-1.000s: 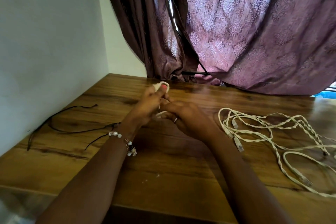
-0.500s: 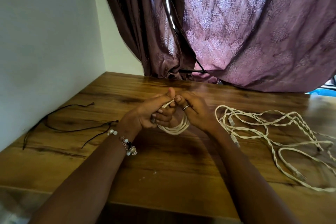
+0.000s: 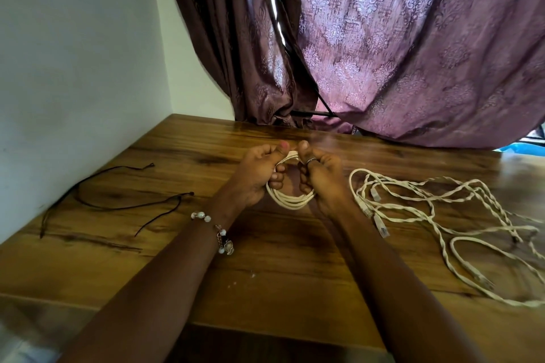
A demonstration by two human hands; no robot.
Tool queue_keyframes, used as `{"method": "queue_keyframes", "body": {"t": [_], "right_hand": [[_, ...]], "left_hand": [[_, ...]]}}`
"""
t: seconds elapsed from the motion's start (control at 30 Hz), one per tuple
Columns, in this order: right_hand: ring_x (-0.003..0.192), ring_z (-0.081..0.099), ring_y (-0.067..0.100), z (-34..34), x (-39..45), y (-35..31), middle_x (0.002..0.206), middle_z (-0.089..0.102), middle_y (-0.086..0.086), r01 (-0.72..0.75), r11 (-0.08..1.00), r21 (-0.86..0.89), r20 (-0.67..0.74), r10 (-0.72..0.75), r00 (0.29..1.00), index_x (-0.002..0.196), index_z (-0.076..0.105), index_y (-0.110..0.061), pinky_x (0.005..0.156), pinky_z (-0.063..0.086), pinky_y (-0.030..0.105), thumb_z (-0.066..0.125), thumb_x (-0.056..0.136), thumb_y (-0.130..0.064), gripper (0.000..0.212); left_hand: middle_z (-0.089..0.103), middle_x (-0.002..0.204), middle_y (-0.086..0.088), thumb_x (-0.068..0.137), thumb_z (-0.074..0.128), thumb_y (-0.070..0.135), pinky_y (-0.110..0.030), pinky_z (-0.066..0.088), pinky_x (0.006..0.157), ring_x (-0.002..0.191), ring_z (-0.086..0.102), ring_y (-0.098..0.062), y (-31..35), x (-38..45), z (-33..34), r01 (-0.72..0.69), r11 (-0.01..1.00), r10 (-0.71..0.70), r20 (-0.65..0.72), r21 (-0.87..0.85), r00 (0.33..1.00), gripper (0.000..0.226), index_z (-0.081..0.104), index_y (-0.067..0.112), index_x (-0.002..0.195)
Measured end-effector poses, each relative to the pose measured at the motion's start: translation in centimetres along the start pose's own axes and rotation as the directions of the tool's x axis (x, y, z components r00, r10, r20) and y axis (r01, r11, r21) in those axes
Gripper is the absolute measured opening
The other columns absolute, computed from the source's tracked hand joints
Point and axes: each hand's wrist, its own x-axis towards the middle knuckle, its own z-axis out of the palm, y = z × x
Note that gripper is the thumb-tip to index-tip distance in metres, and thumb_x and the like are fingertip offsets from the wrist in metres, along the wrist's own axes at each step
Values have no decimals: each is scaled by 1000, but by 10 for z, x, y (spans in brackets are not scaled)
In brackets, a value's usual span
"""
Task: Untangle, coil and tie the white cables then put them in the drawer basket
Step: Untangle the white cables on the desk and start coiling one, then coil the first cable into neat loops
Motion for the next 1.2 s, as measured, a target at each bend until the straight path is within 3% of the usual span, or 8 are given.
{"method": "queue_keyframes", "body": {"t": [0.3,0.4,0.5,0.7,0.97,1.03,1.1,1.2], "right_hand": [[32,53,9,7,2,-3,60,64,9,-312,904,292,78,302,950,80,60,1,32,40,17,52,96,-27,33],[27,43,7,5,7,-1,61,58,11,-373,887,271,144,346,927,78,58,-1,30,35,14,53,95,-29,34],[25,28,2,-1,13,-1,54,57,4,-353,906,233,176,318,932,76,56,-3,28,22,10,52,95,-26,30],[26,24,2,8,8,-6,60,54,6,-295,941,168,96,283,954,72,57,-6,29,17,10,59,92,-13,21],[24,22,3,37,-1,5,64,57,7,-379,917,126,100,368,924,78,58,-7,27,16,9,60,90,-12,13],[23,21,4,39,-4,8,64,54,9,-372,920,125,85,363,928,78,58,-7,28,17,10,60,89,-12,13],[24,21,3,40,-7,9,61,55,8,-374,916,143,81,366,927,79,59,-7,27,17,10,60,89,-12,12],[24,22,3,41,-12,10,52,58,2,-387,906,170,91,377,922,77,57,-7,29,17,9,60,90,-13,14]], "left_hand": [[54,42,5,85,69,13,-11,26,34,30,36,-2,1,-4,-2,-124,985,148,-214,123,966,25,51,12,69],[55,40,5,85,69,11,-11,27,33,30,39,-1,3,-10,2,-164,973,197,-205,164,959,22,52,10,71],[56,41,6,86,67,10,-12,27,34,30,41,0,5,-15,7,-182,966,216,-191,184,957,23,52,10,70],[57,46,4,89,64,15,-13,26,34,32,38,-2,13,-30,-3,-141,985,155,-161,97,975,19,49,10,78],[70,73,-6,90,62,20,-32,54,58,62,63,-16,35,-71,-68,-34,966,93,-224,256,970,14,68,8,86],[73,76,-7,86,68,20,-35,56,67,68,68,-21,40,-78,-95,-7,826,213,-299,564,930,9,71,14,80],[74,78,-2,82,72,18,-29,53,71,74,68,-16,43,-85,-116,82,499,317,-270,863,909,10,74,18,73],[74,81,0,79,76,19,-24,47,66,72,63,-8,39,-100,-131,199,221,301,-261,955,917,6,78,15,75]]}}
